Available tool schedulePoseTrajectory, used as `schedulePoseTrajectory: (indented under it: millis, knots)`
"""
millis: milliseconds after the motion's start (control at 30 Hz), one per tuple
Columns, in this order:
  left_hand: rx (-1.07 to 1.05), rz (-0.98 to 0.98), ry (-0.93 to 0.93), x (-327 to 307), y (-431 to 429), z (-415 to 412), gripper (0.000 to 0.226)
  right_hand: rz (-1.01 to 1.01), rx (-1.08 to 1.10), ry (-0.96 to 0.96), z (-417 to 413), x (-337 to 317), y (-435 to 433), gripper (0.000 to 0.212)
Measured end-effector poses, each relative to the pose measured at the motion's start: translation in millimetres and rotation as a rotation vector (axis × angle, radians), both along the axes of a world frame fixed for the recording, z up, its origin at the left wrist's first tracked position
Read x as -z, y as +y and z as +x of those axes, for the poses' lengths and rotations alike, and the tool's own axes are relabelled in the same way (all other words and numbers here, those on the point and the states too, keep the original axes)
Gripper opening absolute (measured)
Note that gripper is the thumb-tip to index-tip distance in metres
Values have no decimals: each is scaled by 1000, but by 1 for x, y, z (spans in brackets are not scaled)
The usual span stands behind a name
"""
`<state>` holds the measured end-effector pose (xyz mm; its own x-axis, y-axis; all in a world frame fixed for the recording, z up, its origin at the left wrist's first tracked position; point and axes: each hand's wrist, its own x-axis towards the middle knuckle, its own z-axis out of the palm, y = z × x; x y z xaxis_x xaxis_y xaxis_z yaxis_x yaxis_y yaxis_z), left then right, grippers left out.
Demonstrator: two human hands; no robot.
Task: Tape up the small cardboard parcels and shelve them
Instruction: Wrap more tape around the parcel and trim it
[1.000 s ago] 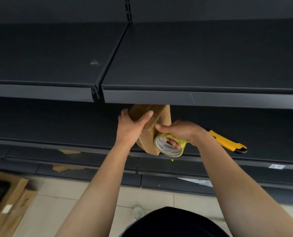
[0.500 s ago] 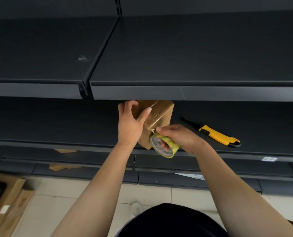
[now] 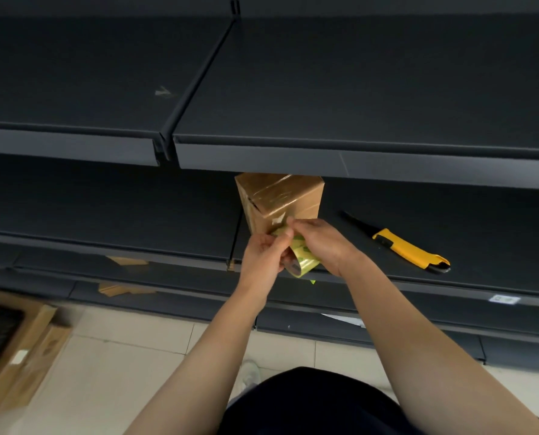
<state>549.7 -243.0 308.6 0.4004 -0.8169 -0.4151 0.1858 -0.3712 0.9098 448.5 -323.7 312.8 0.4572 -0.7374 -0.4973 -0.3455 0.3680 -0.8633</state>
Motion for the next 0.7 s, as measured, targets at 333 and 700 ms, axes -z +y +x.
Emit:
schedulePoseTrajectory:
  millis: [333,700]
  knots:
    - [-201,38,137,-6,-16,-1,10,-555,402,346,0,-15,-14,85]
    - [-242,66,-73,-1,-24,14,15,-651,102,245,18,3,-20,73]
